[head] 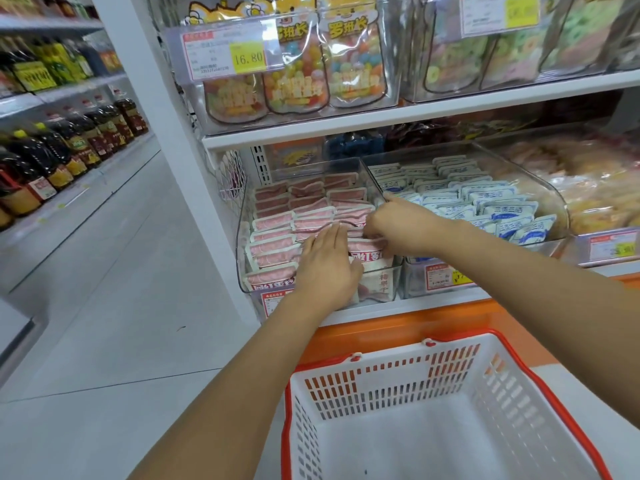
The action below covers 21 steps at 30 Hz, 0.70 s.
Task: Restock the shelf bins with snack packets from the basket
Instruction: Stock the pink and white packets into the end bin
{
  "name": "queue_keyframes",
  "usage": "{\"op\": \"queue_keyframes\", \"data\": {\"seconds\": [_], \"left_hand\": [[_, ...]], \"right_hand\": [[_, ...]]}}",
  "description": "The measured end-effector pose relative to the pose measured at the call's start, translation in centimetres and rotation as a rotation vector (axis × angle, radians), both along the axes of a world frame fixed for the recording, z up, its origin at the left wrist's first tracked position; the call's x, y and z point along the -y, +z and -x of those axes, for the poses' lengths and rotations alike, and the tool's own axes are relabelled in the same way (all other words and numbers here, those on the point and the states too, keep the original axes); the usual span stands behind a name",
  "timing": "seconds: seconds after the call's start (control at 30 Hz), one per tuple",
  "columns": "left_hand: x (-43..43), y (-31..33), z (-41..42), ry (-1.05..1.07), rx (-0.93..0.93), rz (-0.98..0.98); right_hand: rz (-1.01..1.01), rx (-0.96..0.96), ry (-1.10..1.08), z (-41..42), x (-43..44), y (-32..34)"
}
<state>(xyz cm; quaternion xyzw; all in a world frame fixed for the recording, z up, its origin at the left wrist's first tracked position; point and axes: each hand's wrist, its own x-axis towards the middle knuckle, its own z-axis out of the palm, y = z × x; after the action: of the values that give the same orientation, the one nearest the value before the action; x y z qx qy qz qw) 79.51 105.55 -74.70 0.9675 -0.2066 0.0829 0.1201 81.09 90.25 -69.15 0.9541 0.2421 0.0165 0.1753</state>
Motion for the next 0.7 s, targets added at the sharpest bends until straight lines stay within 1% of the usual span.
{"op": "queue_keyframes", "data": {"seconds": [0.17, 0.2, 0.23, 0.27, 0.3, 0.37, 0.43, 0.47, 0.5, 0.53, 0.6, 0.7], "left_hand": [[-1.1, -0.1, -0.2, -0.042, -0.007, 0.083], [-1.3, -0.1, -0.3, -0.043, -0.001, 0.085], [-1.4, -0.1, -0.5, -0.044, -0.006, 0.087], [-1.5, -0.1, -0.6, -0.046, -0.016, 0.091], [-1.5, -0.1, -0.8, -0.054, -0.031, 0.105], [-1.4, 0.1, -1.1, -0.061, -0.050, 0.180], [-1.4, 0.4, -1.3, 0.031, -0.006, 0.195], [-1.5, 0.5, -1.4, 0.122, 0.030, 0.149], [-1.8, 0.6, -1.5, 0.222, 0.063, 0.091], [-2.2, 0.5, -1.5, 0.311, 0.078, 0.040], [-3.2, 0.4, -1.5, 0.411, 0.030, -0.029], [-4.6, 0.0, -1.7, 0.381, -0.081, -0.086]], "right_hand": [[0.042, -0.079, 0.054, -1.2, -0.8, 1.0], [0.039, -0.091, 0.055, -1.0, -0.7, 0.9], [-0.005, -0.105, 0.048, -0.7, -0.5, 0.6], [-0.111, -0.114, 0.033, -0.2, -0.2, 0.3], [-0.267, -0.107, 0.016, 0.3, 0.1, -0.2], [-0.655, -0.039, -0.035, 1.7, -0.5, -1.3], [-0.996, 0.053, -0.121, 2.7, -2.6, -2.7], [-1.094, 0.057, -0.173, 2.7, -3.8, -3.3], [-1.126, 0.040, -0.226, 2.4, -4.8, -3.7], [-1.097, 0.028, -0.275, 1.8, -5.7, -4.2], [-0.939, 0.045, -0.375, 0.2, -6.4, -4.6], [-0.658, 0.008, -0.498, -2.0, -6.2, -5.1]]}}
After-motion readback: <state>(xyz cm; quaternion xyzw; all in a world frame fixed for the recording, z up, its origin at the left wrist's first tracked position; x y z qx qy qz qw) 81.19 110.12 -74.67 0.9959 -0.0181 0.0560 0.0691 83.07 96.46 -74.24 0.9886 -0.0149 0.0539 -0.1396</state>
